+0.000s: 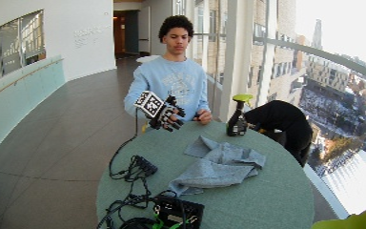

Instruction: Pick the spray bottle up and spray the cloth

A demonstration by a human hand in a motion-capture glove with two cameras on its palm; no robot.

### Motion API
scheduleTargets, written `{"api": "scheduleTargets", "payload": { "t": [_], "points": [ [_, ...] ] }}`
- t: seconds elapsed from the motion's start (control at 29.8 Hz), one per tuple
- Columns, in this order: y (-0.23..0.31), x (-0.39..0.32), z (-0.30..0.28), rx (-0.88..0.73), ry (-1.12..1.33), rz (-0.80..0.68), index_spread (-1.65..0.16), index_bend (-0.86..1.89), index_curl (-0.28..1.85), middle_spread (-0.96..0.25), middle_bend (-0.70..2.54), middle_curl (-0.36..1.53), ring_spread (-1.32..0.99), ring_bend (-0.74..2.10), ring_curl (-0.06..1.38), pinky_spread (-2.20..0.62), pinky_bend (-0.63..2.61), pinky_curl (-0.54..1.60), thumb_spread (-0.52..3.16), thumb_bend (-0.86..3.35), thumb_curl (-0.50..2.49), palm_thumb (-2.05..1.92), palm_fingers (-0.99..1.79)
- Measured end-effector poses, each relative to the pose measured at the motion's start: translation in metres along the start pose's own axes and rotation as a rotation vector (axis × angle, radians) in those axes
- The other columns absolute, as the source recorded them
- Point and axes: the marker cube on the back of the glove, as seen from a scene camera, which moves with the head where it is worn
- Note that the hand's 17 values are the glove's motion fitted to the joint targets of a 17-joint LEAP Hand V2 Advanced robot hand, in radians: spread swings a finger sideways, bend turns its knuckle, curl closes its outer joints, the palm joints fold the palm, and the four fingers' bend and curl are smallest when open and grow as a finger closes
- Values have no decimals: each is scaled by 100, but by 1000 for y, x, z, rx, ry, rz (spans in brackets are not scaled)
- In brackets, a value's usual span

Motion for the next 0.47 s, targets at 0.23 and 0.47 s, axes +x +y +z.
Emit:
{"api": "scheduleTargets", "payload": {
  "t": [0.23,0.47],
  "points": [
    [18,21,-6,20,29,26,-36,11,23,-9,27,42,-5,33,35,15,30,37,109,-2,43,79,75],
    [26,28,-6,17,74,20,-36,11,23,-9,27,42,-5,33,35,15,29,36,109,-2,42,78,75]
  ]
}}
